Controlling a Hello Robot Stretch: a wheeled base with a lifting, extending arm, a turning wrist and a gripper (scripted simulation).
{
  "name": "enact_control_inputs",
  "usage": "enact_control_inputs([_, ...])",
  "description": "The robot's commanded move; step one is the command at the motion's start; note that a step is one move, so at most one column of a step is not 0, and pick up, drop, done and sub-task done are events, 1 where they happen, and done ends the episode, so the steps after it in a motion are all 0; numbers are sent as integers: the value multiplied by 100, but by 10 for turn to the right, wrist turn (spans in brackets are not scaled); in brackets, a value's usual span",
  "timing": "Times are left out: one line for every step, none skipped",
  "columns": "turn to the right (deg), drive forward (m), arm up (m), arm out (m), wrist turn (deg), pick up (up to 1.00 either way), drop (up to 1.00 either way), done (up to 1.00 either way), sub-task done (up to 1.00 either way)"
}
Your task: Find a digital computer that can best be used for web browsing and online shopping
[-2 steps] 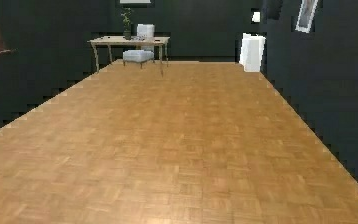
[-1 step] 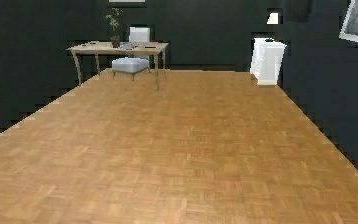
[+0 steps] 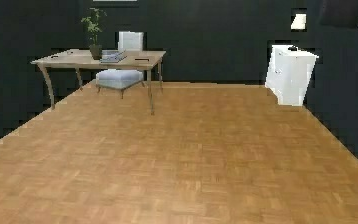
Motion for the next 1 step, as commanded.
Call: enact_control_inputs([0, 100, 0, 0, 0, 0, 0, 0, 0])
